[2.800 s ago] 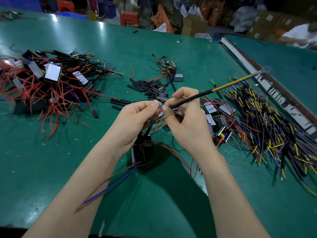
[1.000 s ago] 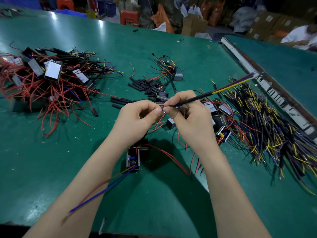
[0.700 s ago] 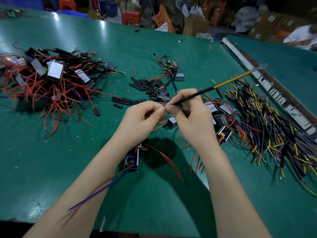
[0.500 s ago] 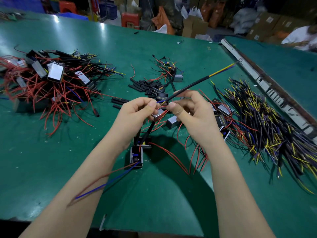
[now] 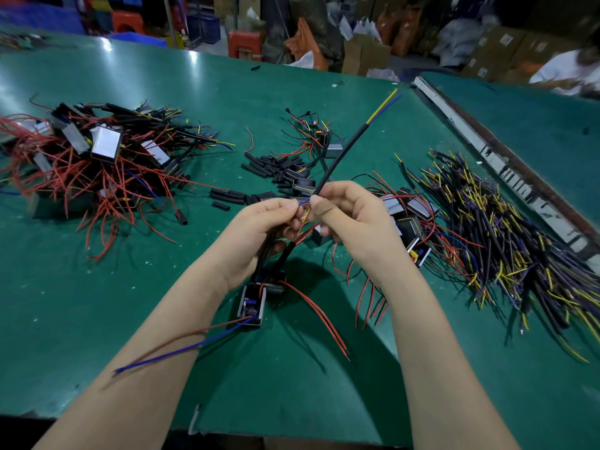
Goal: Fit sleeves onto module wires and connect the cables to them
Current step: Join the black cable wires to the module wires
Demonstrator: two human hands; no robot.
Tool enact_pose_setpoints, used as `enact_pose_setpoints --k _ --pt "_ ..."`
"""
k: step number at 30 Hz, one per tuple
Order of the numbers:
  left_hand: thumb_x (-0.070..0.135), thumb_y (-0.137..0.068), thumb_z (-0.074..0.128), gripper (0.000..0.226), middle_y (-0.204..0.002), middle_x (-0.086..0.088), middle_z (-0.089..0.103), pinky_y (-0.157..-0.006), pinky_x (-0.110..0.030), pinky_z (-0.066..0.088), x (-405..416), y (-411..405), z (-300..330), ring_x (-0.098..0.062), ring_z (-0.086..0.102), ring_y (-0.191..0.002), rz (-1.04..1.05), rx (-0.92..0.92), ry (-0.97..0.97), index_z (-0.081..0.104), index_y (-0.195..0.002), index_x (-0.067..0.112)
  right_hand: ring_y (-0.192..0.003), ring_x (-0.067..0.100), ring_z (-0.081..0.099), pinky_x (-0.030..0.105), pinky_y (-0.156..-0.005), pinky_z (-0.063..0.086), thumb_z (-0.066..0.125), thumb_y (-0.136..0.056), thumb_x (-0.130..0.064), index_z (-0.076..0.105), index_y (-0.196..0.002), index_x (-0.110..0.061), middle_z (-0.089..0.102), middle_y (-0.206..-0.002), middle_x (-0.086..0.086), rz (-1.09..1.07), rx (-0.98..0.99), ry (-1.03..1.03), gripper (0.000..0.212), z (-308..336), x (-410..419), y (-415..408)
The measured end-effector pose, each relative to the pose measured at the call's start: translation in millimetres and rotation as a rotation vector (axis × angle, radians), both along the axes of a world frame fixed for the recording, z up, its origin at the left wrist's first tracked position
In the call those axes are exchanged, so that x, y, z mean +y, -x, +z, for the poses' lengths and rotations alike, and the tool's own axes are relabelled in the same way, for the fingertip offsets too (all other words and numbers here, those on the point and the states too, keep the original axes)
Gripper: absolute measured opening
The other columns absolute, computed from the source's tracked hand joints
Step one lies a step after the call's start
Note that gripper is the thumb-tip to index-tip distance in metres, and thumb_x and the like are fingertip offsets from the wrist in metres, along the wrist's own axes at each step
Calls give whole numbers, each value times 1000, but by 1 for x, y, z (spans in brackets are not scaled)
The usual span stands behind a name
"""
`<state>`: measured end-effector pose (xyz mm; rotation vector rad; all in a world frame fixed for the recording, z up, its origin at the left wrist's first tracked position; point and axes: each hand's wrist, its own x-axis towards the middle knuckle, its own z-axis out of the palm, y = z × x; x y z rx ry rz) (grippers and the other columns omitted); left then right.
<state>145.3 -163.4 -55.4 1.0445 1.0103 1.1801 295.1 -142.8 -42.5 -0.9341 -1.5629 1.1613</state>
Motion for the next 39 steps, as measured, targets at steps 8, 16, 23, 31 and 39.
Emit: enact_pose_setpoints --k 8,16,23,31,39 --pt "20 -94 52 30 -70 13 63 -54 -18 31 1 -1 -3 0 51 -60 64 79 -21 65 -68 25 -54 1 54 9 -51 38 61 -91 -8 56 -86 -20 63 -79 4 -27 -55 5 14 0 0 0" --pt "17 -91 61 15 -64 10 57 -56 -9 37 0 -4 -7 0 47 -56 156 265 -251 65 -76 19 -55 1 53 13 -54 39 62 -90 -7 56 -83 -22 64 -72 -2 -78 -88 -21 18 -2 2 0" --pt "10 -89 63 11 -77 -5 60 -69 -26 40 1 0 -10 -12 48 -72 136 314 -327 67 -80 16 -60 3 53 14 -57 41 63 -92 -24 64 -81 -26 62 -65 -12 -82 -194 -27 11 -3 1 0" --pt "12 -87 66 14 -71 9 59 -66 -17 40 3 2 -12 -3 49 -66 170 398 -363 63 -77 22 -59 4 48 26 -62 40 57 -94 -32 54 -74 -29 53 -62 -13 -78 -479 -178 20 -5 4 -9" --pt "13 -87 66 18 -81 5 58 -76 -23 40 7 9 -12 -4 50 -70 319 433 -354 62 -78 28 -67 1 48 20 -65 37 60 -94 -20 59 -83 -22 53 -74 -14 -90 -505 -302 11 -9 7 -13"
